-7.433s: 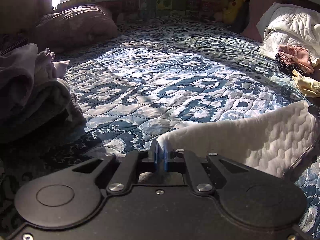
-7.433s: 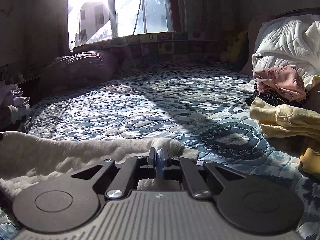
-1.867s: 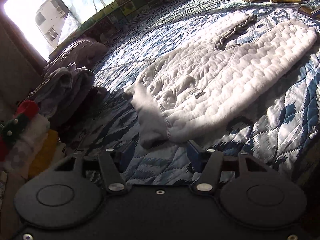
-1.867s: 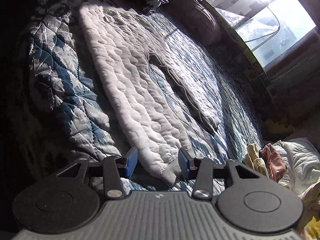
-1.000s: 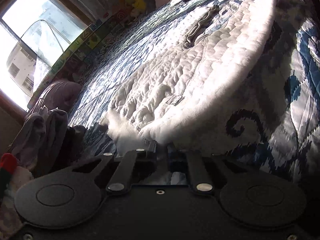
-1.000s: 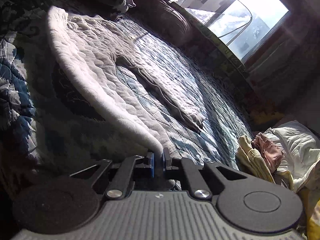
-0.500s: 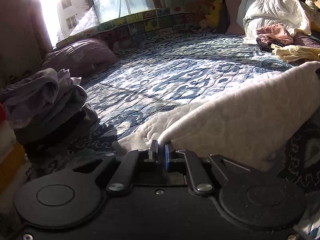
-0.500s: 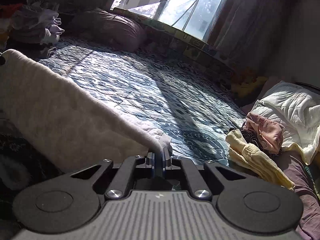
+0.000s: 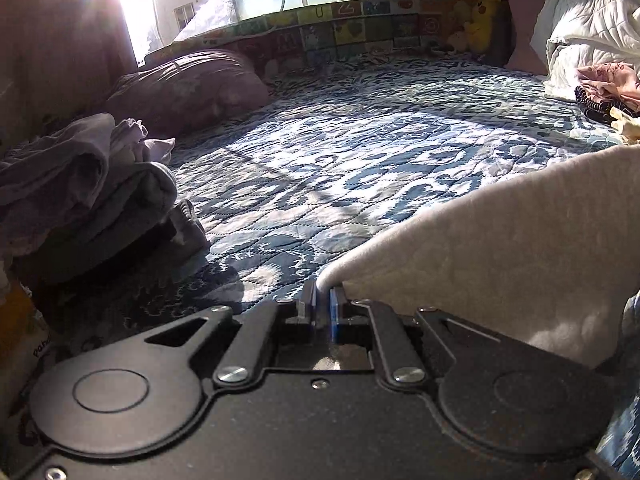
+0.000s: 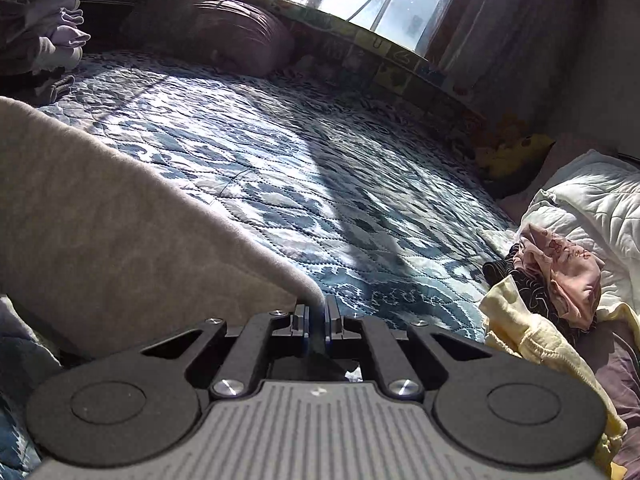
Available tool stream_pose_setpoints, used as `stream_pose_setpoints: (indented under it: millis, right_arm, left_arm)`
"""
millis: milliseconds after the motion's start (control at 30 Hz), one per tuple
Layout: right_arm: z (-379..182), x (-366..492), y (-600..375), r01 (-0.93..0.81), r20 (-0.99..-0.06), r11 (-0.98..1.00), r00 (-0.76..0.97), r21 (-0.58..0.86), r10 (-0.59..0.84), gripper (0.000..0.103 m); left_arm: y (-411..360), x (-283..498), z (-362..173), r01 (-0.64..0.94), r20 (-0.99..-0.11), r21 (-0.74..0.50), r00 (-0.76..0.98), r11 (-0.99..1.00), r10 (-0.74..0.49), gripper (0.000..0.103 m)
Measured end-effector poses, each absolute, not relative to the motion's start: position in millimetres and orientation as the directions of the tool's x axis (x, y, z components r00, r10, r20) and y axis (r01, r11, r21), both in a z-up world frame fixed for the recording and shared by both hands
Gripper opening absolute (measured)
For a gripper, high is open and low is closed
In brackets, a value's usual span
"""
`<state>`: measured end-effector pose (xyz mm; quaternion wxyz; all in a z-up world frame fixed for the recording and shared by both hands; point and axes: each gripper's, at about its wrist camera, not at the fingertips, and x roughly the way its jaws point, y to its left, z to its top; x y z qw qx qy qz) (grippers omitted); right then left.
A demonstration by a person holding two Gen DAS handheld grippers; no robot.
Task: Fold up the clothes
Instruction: 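Fold the grasped hoodie edge over the body and open both tools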
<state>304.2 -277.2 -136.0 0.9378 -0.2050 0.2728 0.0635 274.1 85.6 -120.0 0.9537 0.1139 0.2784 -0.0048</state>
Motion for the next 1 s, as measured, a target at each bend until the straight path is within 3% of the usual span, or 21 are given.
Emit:
stream_pose_setpoints:
  millis: [233,433,500,600,767,833,867,967,1000]
  right_arm:
    - [-138,338,-280,-0.259,-0.590,0.919,0.807,-0.296,0.037,0.008]
    - [-154,364,-280,-0.277,-0.690,0.934,0.722,-0.227,0.047,0.010]
    - [-149,365,-292,-0.222,-0.679,0.966,0.731,-0.136,0.072,0.021]
    - [-143,359,-337,-0.072,-0.633,0.982,0.756,0.172,0.166,0.031]
    - [-151,332,-380,0.070,-0.576,0.901,0.790,0.428,0.211,0.034]
    - [-159,325,-383,0.080,-0.567,0.879,0.791,0.471,0.232,0.034]
    - [-163,324,-381,0.089,-0.573,0.877,0.788,0.472,0.228,0.035]
    - [-178,323,-376,0.118,-0.598,0.870,0.770,0.478,0.224,0.037]
    - [-180,322,-374,0.106,-0.592,0.870,0.771,0.481,0.234,0.030]
  left_arm:
    - [86,299,-128,0.084,-0.563,0.244,0.824,0.966,0.070,0.005]
    - [86,313,-139,0.087,-0.599,0.250,0.796,0.964,0.084,0.005]
    - [85,318,-143,0.095,-0.618,0.253,0.782,0.963,0.086,0.006]
    - [92,314,-139,0.020,-0.600,0.231,0.790,0.973,0.126,0.027]
    - [106,283,-128,-0.091,-0.596,0.077,0.794,0.993,0.119,0.031]
    - [105,273,-131,-0.113,-0.609,0.009,0.787,0.994,0.095,0.046]
    - [104,267,-133,-0.129,-0.615,-0.023,0.784,0.991,0.088,0.048]
    - [98,262,-145,-0.167,-0.625,-0.077,0.776,0.983,0.083,0.049]
    - [96,262,-148,-0.170,-0.622,-0.076,0.779,0.982,0.087,0.048]
